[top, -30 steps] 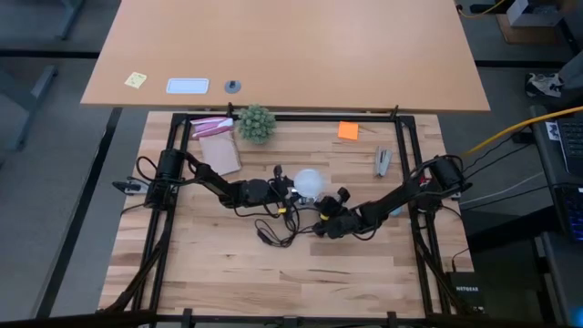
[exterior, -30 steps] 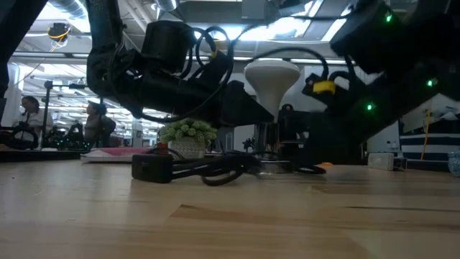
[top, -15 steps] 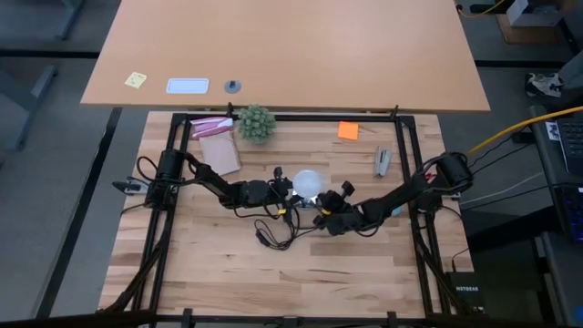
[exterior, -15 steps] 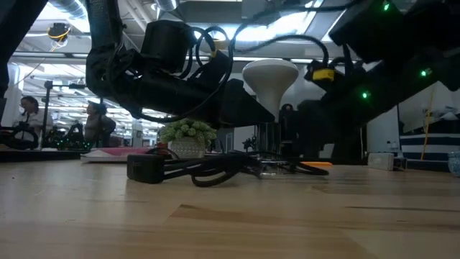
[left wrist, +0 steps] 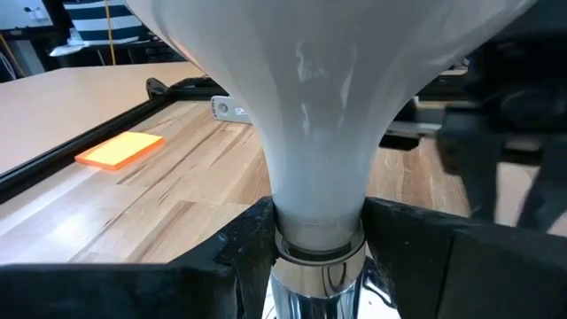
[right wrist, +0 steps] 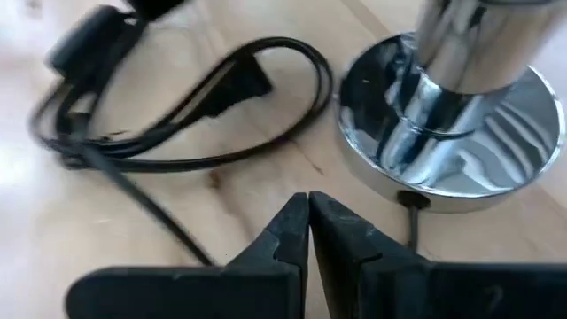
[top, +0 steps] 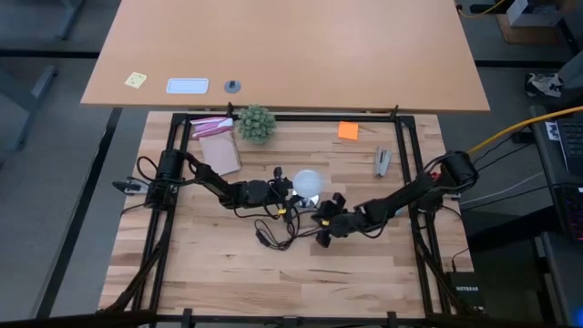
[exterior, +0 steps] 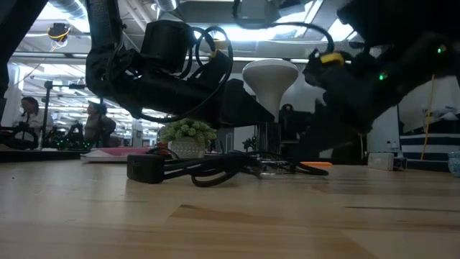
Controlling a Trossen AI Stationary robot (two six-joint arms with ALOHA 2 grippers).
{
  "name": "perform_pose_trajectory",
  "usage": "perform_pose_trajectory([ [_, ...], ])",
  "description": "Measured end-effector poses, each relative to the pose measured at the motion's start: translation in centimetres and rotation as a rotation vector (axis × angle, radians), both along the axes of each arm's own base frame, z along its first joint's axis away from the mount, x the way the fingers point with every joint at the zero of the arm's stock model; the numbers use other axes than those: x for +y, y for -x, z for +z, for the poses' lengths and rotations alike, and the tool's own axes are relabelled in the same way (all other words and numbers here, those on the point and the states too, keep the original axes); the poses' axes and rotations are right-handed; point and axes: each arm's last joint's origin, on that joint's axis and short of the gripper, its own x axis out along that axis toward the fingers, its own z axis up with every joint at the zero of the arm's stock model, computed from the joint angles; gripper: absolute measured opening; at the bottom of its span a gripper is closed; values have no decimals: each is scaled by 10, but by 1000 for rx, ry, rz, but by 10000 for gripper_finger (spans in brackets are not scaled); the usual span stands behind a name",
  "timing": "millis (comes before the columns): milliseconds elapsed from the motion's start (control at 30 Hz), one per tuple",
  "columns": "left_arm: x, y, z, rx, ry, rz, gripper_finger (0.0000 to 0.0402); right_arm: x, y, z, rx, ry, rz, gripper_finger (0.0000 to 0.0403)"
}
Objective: Screw lightbulb
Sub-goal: Insert the lightbulb into the lamp
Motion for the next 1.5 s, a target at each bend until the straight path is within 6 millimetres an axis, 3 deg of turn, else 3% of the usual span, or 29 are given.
perform_pose_trajectory([
  [267,0,0,0,-1,0,2,159,-5,4,-22,61,70,-147,24],
  [733,0,0,0,0,-1,6,159,-39,10,-26,114,247,-417,24],
  [1033,0,0,0,0,-1,6,159,-60,7,-26,165,319,-437,24],
  [1233,0,0,0,0,-1,5,159,-55,8,-22,153,313,-419,24],
  [1500,0,0,0,0,0,1,159,-30,12,7,42,272,-332,24],
])
